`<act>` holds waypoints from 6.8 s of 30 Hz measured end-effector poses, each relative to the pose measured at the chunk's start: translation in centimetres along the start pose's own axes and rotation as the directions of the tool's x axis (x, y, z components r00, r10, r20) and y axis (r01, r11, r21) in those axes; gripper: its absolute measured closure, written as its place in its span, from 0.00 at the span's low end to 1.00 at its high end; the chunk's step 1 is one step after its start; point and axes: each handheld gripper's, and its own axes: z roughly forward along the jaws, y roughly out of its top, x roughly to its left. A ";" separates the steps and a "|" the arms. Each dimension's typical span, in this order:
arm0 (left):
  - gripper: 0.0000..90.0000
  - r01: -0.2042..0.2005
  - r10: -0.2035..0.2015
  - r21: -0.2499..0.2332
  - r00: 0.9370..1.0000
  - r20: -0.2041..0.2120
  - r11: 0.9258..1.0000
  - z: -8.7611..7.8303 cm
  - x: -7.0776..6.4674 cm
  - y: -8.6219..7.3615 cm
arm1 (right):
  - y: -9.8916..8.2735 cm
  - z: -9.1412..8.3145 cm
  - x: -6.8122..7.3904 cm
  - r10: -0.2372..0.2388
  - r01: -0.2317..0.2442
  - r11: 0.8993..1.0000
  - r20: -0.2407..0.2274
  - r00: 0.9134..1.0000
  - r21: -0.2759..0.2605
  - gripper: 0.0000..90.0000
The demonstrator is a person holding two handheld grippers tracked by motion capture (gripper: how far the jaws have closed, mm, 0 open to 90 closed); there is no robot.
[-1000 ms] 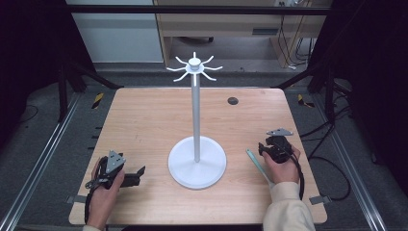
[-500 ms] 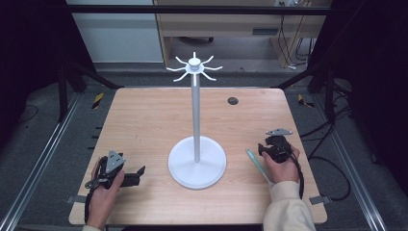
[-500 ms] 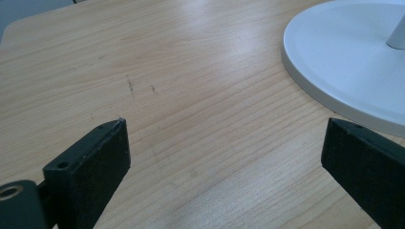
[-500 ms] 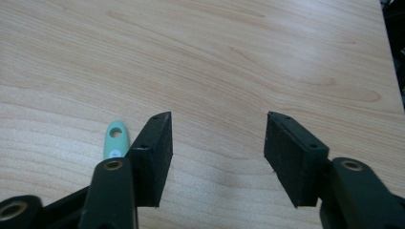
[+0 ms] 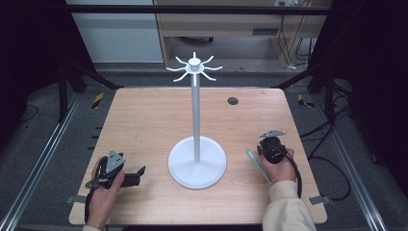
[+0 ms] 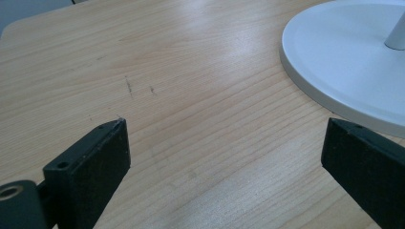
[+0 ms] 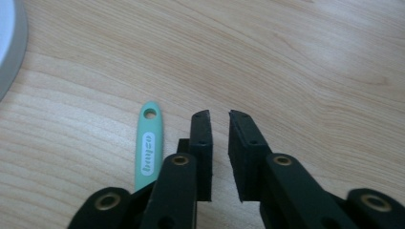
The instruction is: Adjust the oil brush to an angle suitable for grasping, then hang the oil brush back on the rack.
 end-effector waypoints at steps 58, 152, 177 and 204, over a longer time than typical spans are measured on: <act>0.03 -0.012 0.012 0.021 1.000 -0.004 1.000 0.2 -0.1 -0.1 | -1.3 -5.1 2.9 -0.273 0.317 0.940 -0.277 0.921 0.129 0.79; 0.03 -0.001 0.001 0.002 1.000 0.004 1.000 -0.2 -0.1 -0.3 | 6.4 -13.0 3.6 -0.139 0.009 0.915 -0.295 0.945 -0.402 0.92; 0.03 0.003 -0.003 -0.005 1.000 0.005 1.000 -0.2 -0.1 -0.2 | 7.3 -18.5 4.9 -0.187 -0.004 0.828 -0.282 0.941 -0.561 0.92; 0.03 0.002 -0.002 -0.008 1.000 0.004 1.000 -0.3 -0.1 -0.1 | 7.7 -21.1 6.2 -0.225 -0.007 0.776 -0.286 0.932 -0.631 0.92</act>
